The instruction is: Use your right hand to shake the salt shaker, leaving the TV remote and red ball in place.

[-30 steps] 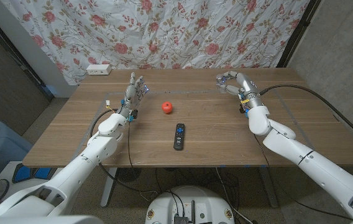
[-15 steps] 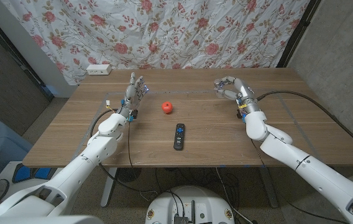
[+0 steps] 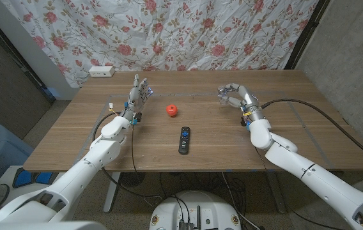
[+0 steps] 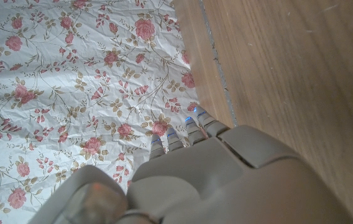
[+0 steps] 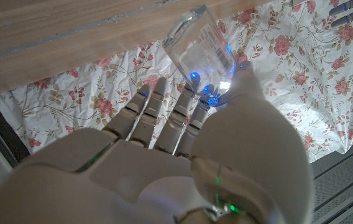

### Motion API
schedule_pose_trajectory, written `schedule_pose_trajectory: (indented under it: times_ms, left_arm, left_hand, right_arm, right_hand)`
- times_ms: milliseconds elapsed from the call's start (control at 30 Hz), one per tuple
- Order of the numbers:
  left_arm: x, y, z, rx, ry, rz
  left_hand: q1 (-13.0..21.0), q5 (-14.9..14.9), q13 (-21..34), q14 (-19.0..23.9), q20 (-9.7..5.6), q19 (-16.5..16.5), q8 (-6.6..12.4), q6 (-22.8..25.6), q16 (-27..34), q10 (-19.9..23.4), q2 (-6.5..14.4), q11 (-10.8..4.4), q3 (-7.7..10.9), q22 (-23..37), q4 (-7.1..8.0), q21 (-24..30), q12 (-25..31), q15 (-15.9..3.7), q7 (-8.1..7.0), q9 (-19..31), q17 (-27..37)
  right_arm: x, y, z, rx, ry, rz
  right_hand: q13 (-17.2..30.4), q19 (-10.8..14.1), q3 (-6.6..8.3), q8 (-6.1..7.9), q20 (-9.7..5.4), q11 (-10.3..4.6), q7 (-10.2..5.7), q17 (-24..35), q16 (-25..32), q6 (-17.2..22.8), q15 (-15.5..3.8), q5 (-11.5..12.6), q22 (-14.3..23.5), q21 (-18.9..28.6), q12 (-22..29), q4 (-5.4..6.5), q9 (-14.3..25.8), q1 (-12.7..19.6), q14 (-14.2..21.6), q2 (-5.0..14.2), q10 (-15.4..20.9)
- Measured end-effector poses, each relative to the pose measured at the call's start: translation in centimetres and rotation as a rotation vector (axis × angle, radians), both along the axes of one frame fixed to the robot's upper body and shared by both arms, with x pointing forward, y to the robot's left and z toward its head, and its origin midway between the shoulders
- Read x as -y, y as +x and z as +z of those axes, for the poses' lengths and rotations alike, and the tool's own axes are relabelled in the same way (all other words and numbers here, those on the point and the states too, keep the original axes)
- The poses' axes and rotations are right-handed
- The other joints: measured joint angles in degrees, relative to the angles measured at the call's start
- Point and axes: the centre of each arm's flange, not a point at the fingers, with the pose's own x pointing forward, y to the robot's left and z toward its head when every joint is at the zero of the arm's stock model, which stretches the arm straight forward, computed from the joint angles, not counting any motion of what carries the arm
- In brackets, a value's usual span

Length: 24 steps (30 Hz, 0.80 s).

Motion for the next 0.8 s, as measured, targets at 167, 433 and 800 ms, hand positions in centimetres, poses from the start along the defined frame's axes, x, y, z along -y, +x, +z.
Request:
schedule_pose_trajectory:
  times_ms: [167,433,800]
  left_arm:
    - [0.0,0.0,0.0,0.000,0.000,0.000]
    - [0.0,0.0,0.0,0.000,0.000,0.000]
    - [0.0,0.0,0.0,0.000,0.000,0.000]
  left_hand:
    - [0.0,0.0,0.0,0.0,0.00,0.0,0.00,0.0,0.0,0.0,0.0,0.00,0.00,0.0,0.00,0.0,0.0,0.00,0.00,0.0,0.0]
    - [0.0,0.0,0.0,0.0,0.00,0.0,0.00,0.0,0.0,0.0,0.0,0.00,0.00,0.0,0.00,0.0,0.0,0.00,0.00,0.0,0.0]
    - [0.0,0.0,0.0,0.0,0.00,0.0,0.00,0.0,0.0,0.0,0.0,0.00,0.00,0.0,0.00,0.0,0.0,0.00,0.00,0.0,0.0]
  right_arm:
    - [-0.3,0.2,-0.5,-0.004,0.010,0.010]
    - [-0.8,0.7,-1.9,-0.029,0.027,0.021]
    - [-1.3,1.4,-3.4,-0.048,0.044,0.038]
  right_hand:
    - [-0.1,-0.1,0.00,-0.14,-0.15,0.00,0.00,0.0,0.0,0.0,0.00,0.0,0.0,0.0,0.0,0.00,0.0,0.0,0.0,0.00,0.0]
    - [-0.2,-0.3,-0.01,-0.29,-0.32,0.00,0.00,0.0,0.0,0.0,0.00,0.0,0.0,0.0,-0.1,0.00,-0.3,0.0,0.0,0.00,0.0]
    - [-0.5,-0.3,-0.01,-0.50,-0.32,0.01,0.00,0.0,-0.2,0.0,0.00,0.0,0.0,0.0,-0.2,0.00,-0.3,0.0,0.0,0.00,0.0]
